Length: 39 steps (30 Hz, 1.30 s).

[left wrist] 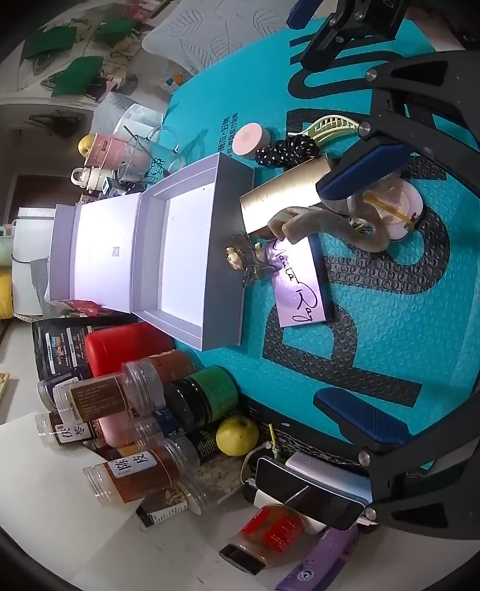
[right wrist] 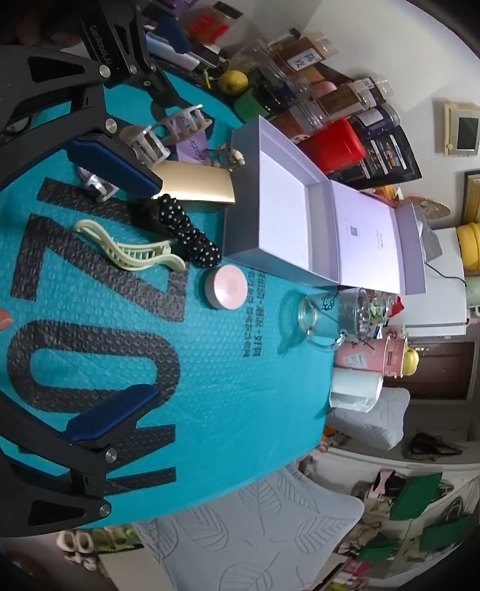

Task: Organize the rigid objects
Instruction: 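Move the left tool toward the beige marbled claw clip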

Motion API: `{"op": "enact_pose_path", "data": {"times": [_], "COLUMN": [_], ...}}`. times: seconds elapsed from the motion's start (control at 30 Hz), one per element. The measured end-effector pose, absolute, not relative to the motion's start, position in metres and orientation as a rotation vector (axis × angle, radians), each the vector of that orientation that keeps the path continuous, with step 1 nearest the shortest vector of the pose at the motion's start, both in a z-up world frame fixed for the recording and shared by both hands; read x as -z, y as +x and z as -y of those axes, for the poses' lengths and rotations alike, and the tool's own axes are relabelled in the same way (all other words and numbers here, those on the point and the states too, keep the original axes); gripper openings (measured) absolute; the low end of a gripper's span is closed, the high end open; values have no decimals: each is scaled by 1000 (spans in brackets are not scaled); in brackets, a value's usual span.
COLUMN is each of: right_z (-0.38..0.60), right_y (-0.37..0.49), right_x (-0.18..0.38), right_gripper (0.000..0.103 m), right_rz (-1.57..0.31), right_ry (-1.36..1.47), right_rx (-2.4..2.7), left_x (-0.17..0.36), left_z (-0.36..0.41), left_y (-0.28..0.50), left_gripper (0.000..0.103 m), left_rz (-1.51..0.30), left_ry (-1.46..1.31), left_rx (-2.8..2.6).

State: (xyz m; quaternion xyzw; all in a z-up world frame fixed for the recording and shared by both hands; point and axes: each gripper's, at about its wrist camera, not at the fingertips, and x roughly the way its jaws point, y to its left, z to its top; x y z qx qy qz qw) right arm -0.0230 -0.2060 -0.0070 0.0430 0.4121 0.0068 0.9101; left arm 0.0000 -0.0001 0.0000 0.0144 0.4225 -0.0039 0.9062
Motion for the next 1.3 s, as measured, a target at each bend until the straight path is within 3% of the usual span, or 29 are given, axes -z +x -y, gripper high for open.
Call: {"op": "enact_pose_path", "data": {"times": [1.3], "right_z": [212], "right_y": [-30], "right_x": [7], "right_gripper": [103], "right_rz": [-840], "right_ry": [103], "right_rx": [1], "left_x": [-4], "left_z": [5], "left_y": [-3], "left_gripper": [103], "left_rz": [-878], "left_ry": [24], "left_rx": [49]}}
